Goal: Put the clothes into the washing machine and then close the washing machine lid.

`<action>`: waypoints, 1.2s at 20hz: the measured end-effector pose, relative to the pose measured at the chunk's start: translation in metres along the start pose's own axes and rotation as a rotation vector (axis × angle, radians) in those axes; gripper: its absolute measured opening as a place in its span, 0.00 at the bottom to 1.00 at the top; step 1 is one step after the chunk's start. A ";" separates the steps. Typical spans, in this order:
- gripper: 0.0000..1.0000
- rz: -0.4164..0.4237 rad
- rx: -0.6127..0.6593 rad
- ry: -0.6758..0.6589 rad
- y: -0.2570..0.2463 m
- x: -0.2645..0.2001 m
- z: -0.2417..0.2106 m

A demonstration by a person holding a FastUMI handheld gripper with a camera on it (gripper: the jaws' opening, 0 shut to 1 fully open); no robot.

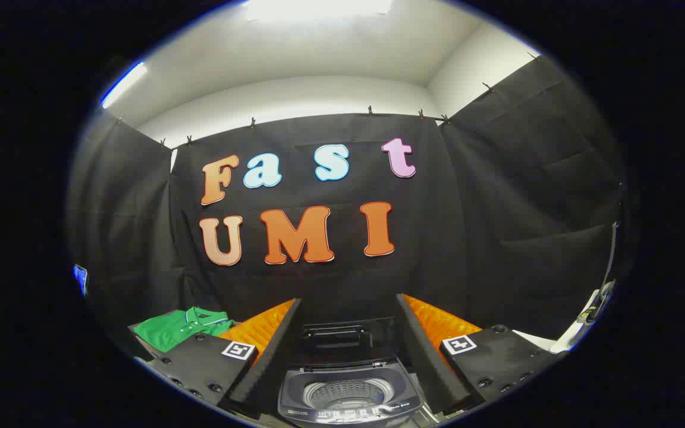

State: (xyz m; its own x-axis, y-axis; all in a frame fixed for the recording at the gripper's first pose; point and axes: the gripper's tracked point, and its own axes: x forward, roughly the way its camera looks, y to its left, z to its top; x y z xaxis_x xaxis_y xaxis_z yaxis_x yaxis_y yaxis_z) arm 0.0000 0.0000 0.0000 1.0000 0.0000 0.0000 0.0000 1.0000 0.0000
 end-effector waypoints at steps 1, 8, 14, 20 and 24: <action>0.99 -0.003 0.002 -0.002 0.001 0.000 0.000; 0.98 -0.034 -0.033 -0.012 0.002 -0.002 0.011; 0.98 -0.009 -0.018 -0.013 0.016 0.005 0.012; 0.98 -0.050 -0.056 -0.018 0.010 0.009 0.013; 0.99 -0.059 -0.031 0.001 0.011 0.019 0.001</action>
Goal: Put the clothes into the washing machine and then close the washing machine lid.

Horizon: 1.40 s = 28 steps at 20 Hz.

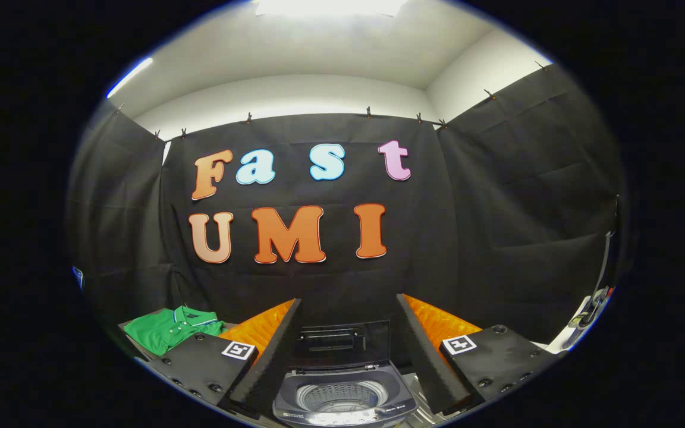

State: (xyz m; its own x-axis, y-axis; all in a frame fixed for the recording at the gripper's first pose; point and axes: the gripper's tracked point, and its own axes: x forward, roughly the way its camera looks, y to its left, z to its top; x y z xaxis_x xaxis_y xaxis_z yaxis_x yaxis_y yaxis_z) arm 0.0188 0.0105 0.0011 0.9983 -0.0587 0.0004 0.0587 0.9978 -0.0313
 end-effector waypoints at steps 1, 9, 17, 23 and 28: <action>0.99 0.000 0.010 0.002 0.002 0.002 0.000; 0.98 0.128 0.071 -0.001 0.077 0.029 0.008; 0.98 0.378 0.122 0.105 0.231 0.047 -0.003; 0.98 0.565 0.083 0.257 0.372 0.067 -0.059; 0.99 0.576 -0.029 0.392 0.446 0.092 -0.129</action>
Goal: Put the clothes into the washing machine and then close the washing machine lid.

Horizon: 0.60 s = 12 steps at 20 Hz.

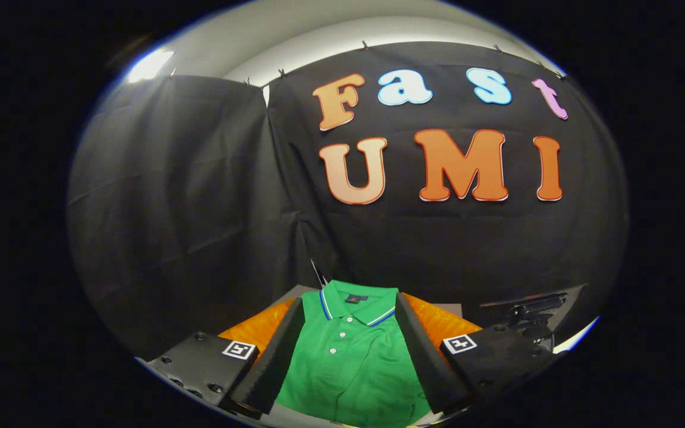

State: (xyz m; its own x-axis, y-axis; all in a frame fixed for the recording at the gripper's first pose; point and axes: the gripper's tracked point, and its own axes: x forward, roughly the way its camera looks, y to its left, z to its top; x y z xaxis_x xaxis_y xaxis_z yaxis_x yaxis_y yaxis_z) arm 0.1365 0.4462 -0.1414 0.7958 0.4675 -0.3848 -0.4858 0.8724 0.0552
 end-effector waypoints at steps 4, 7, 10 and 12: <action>0.99 0.006 -0.032 0.141 0.022 0.042 -0.050; 0.99 -0.005 -0.017 0.197 0.027 0.054 -0.079; 0.99 -0.066 -0.019 0.239 0.012 0.061 -0.102; 0.98 -0.139 -0.044 0.300 -0.009 0.066 -0.130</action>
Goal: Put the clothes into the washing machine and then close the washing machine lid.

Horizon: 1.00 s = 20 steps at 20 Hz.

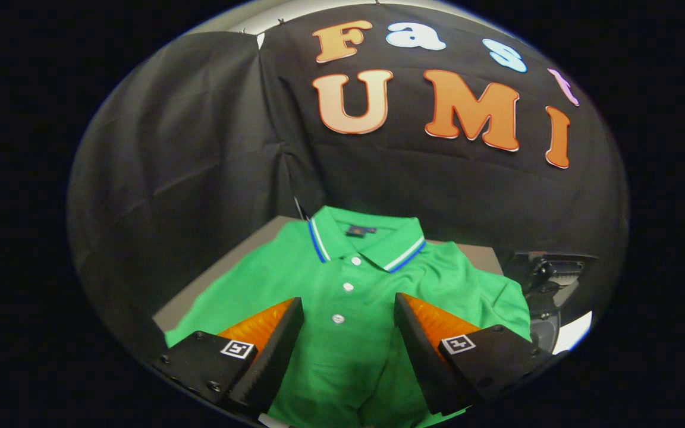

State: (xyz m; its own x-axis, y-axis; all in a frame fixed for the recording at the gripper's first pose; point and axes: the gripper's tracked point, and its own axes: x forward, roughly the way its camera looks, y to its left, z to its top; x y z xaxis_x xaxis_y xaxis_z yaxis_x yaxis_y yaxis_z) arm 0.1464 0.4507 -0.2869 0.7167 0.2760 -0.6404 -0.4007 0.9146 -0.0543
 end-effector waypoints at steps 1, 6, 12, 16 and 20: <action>0.98 0.029 0.017 -0.018 0.006 -0.003 -0.001; 0.72 0.091 -0.033 -0.014 0.011 0.002 -0.001; 0.26 0.111 -0.117 -0.124 0.014 0.000 0.001; 0.10 0.108 -0.082 -0.108 0.016 -0.004 0.003; 0.10 0.177 -0.009 -0.245 0.014 -0.036 0.032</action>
State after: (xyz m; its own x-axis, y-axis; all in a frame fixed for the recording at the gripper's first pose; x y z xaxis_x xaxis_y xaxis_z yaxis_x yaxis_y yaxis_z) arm 0.1328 0.4631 -0.2404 0.7511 0.4954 -0.4363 -0.5363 0.8433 0.0342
